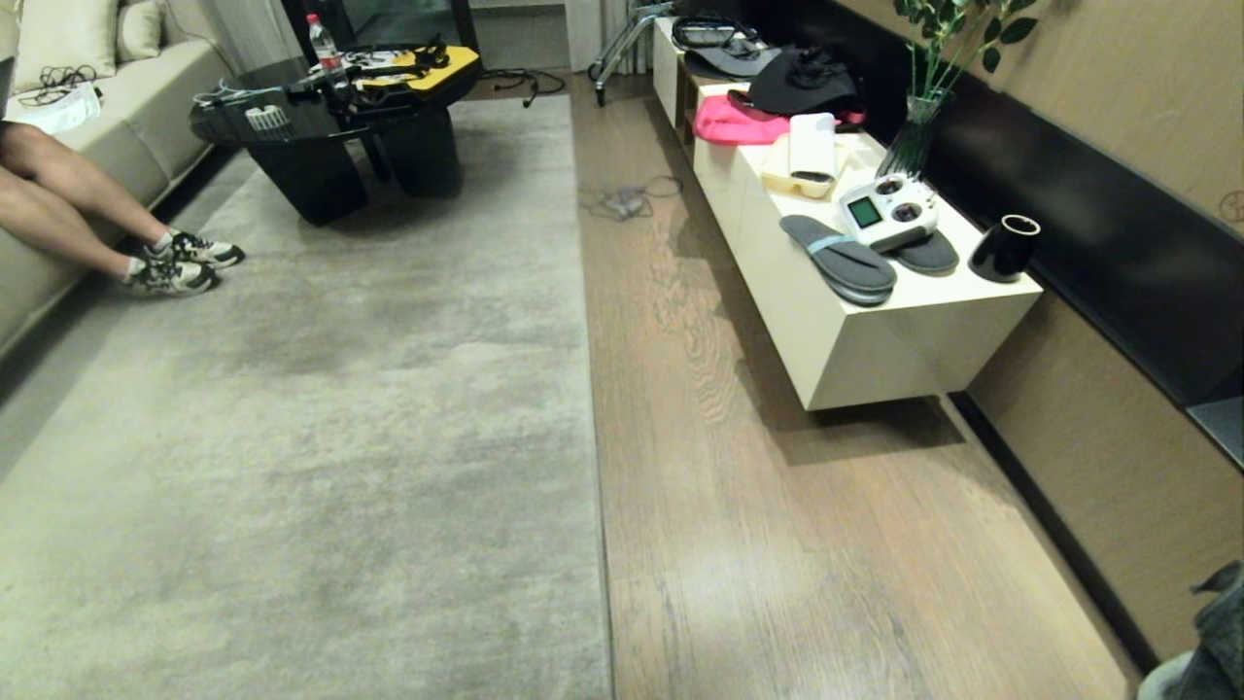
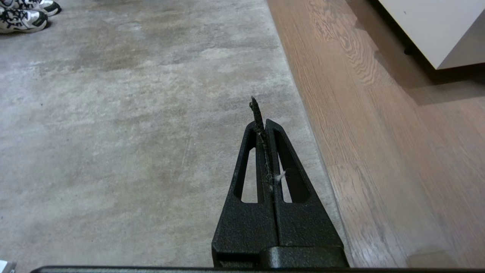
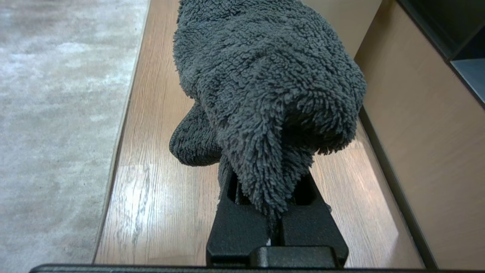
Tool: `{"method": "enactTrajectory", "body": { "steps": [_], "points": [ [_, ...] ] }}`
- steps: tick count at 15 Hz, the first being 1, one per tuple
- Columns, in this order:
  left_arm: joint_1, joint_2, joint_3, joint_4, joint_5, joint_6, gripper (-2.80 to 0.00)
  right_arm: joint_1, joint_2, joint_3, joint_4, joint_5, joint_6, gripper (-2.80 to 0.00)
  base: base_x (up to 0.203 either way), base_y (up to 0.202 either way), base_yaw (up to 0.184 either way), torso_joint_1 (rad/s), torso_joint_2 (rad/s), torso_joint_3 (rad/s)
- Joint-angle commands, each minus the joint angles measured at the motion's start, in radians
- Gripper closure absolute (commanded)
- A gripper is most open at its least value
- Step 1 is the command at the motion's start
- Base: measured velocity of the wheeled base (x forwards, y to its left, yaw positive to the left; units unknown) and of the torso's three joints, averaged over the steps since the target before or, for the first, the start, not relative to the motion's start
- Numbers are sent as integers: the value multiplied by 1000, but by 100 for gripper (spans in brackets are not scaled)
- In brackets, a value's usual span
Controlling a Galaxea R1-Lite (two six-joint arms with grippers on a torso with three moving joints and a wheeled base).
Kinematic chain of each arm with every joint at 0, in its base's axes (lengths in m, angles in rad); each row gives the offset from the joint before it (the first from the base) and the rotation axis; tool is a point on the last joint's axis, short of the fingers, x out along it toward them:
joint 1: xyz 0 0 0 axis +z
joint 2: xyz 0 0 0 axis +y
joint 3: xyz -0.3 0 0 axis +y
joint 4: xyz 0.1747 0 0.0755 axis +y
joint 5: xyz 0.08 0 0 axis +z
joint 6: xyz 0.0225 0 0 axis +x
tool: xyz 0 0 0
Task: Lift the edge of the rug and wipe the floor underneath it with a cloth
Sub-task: Put down the rag
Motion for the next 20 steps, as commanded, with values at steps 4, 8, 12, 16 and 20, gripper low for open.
{"method": "enactTrajectory", "body": {
  "steps": [4, 8, 12, 16, 20],
  "points": [
    [0, 0, 0, 0, 2, 0, 0, -1, 1, 0, -1, 0, 0, 0, 0, 0, 0, 4, 1, -148],
    [0, 0, 0, 0, 1, -3, 0, 0, 1, 0, -1, 1, 0, 0, 0, 0, 0, 3, 3, -191],
    [0, 0, 0, 0, 3, -3, 0, 0, 1, 0, -1, 0, 0, 0, 0, 0, 0, 1, 1, -197],
    [0, 0, 0, 0, 7, -14, 0, -1, 1, 0, -1, 1, 0, 0, 0, 0, 0, 3, 0, -200],
    [0, 0, 0, 0, 9, -20, 0, 1, 1, 0, -1, 0, 0, 0, 0, 0, 0, 5, 4, -197]
  ]
}}
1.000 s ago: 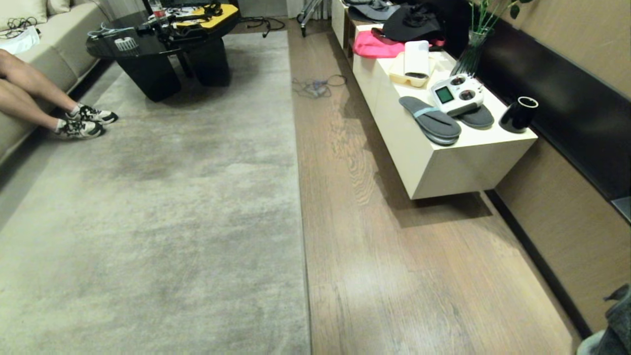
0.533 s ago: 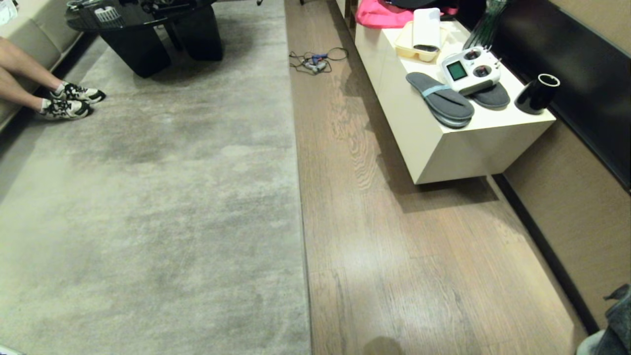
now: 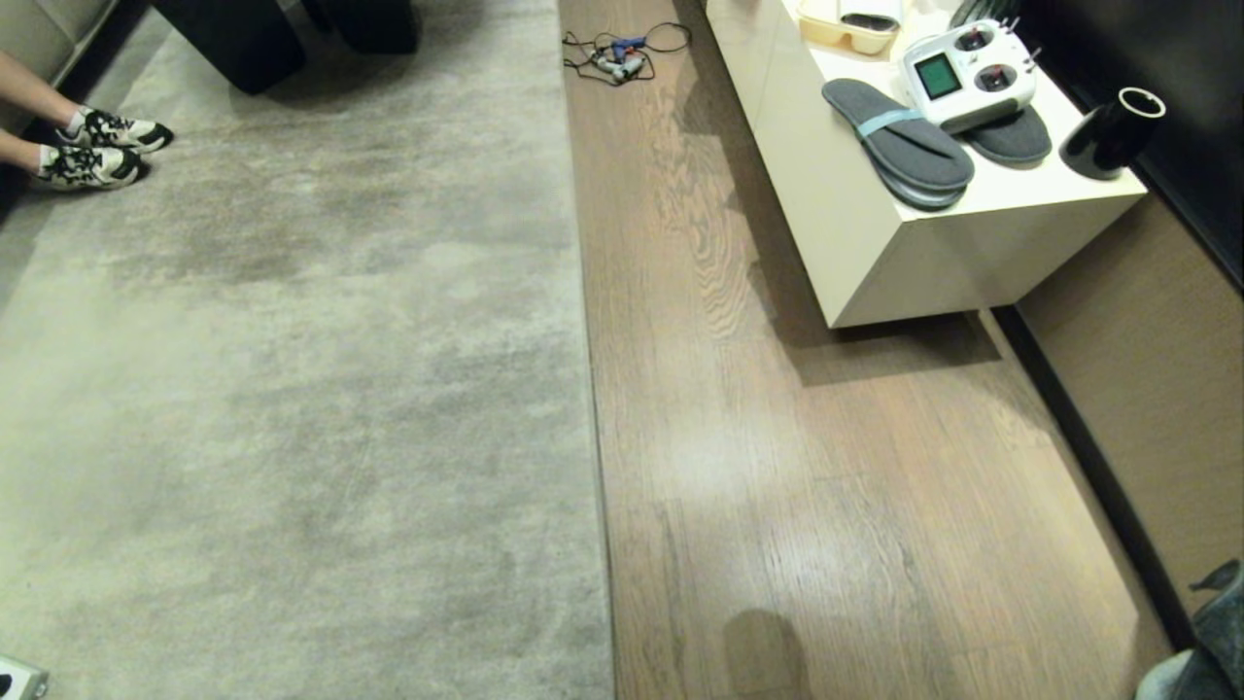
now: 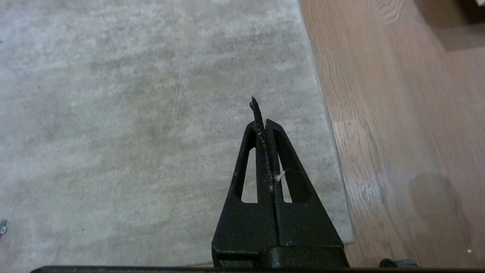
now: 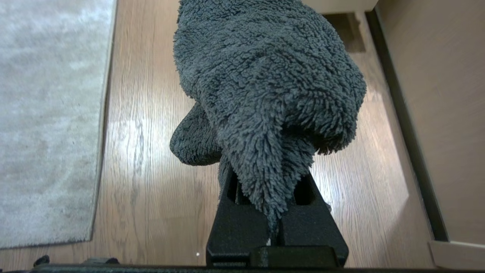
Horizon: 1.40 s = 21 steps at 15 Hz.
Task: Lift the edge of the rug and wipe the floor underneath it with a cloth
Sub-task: Put down the rag
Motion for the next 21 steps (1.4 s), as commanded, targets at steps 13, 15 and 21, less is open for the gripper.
{"method": "enactTrajectory", "body": {
  "steps": [13, 15, 21],
  "points": [
    [0, 0, 0, -1, 0, -8, 0, 1, 1, 0, 0, 0, -2, 0, 0, 0, 0, 5, 2, -197],
    [0, 0, 0, -1, 2, -19, 0, 1, 1, 0, 0, 1, -2, 0, 0, 0, 0, 3, -1, -193],
    [0, 0, 0, -1, 8, -27, 0, 0, 1, 0, 0, 0, -4, 0, 0, 0, 0, 3, 3, -201]
  ]
}}
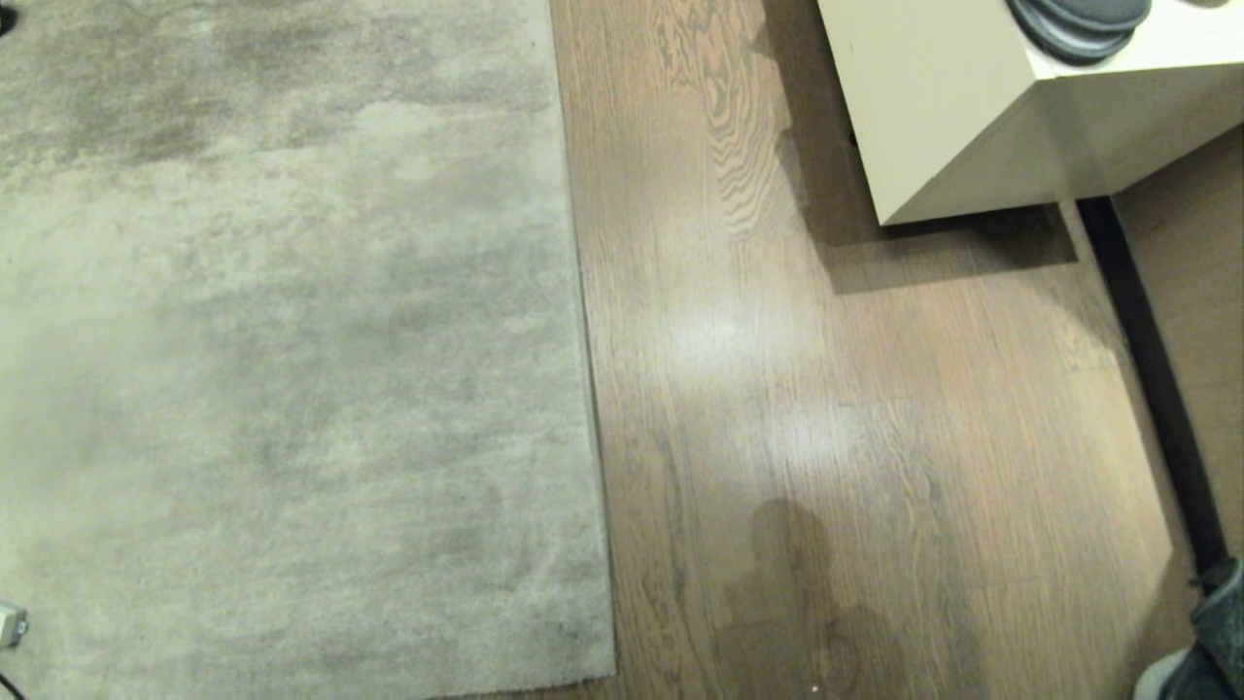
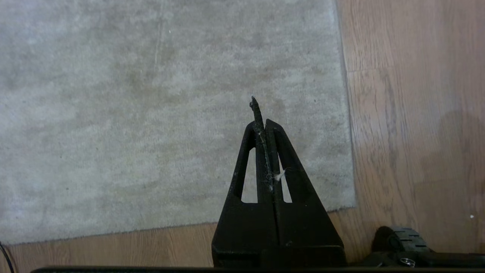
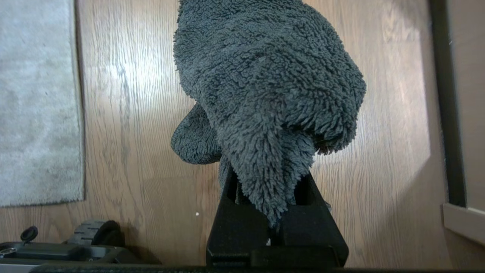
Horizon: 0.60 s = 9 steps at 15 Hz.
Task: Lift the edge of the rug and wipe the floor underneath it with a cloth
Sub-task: Put down the rag
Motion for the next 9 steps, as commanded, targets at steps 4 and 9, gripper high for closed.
{"method": "enactTrajectory", "body": {
  "steps": [4, 9],
  "points": [
    [0, 0, 0, 0, 0, -2, 0, 2, 1, 0, 0, -1, 3, 0, 0, 0, 0, 4, 2, -198],
    [0, 0, 0, -1, 0, -8, 0, 1, 1, 0, 0, -1, 3, 0, 0, 0, 0, 3, 3, -198]
  ]
}}
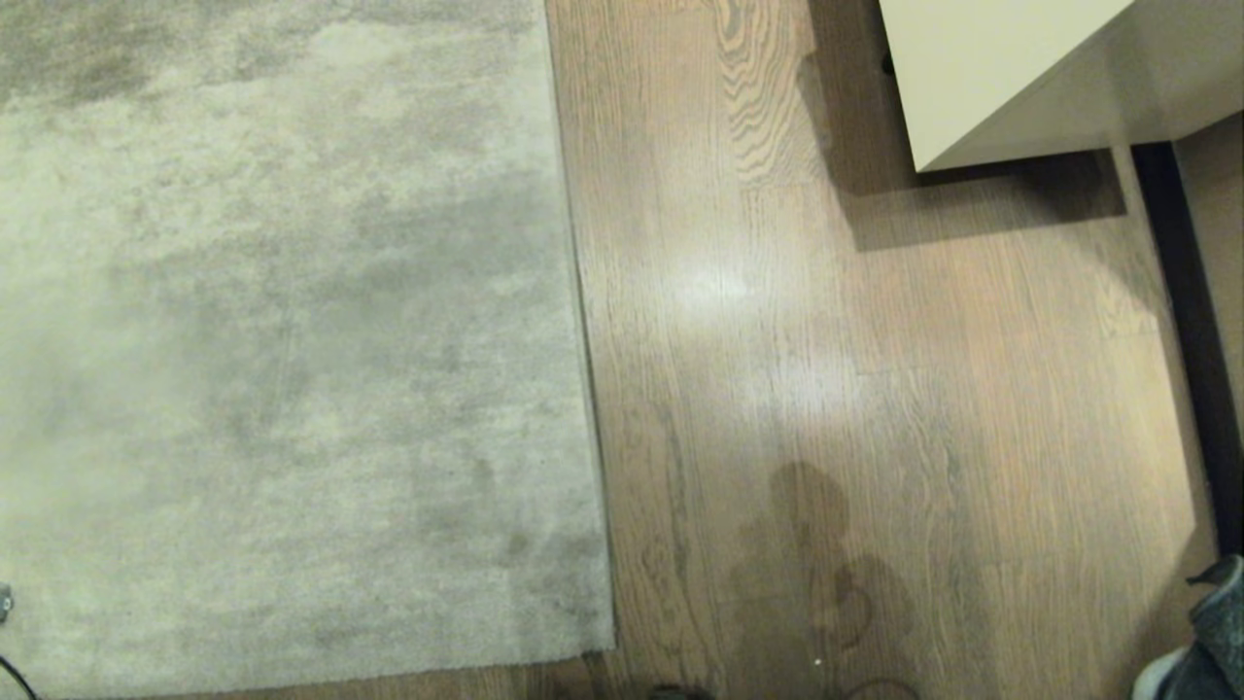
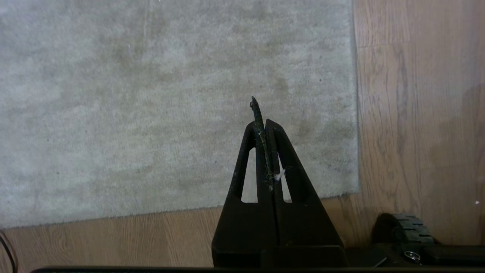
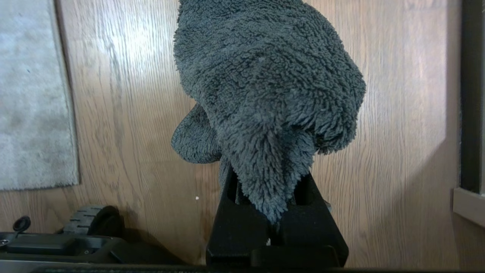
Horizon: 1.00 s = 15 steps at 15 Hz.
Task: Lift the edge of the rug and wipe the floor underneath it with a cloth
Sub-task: Put down the rag
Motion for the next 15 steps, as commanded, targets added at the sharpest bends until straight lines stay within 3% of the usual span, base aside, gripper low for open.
{"method": "enactTrajectory", "body": {
  "steps": [1, 15],
  "points": [
    [0, 0, 0, 0, 4, -3, 0, 1, 1, 0, 0, 1, -1, 0, 0, 0, 0, 7, 2, -203],
    [0, 0, 0, 0, 6, -10, 0, 0, 1, 0, 0, 1, -1, 0, 0, 0, 0, 2, 2, -195]
  ]
}}
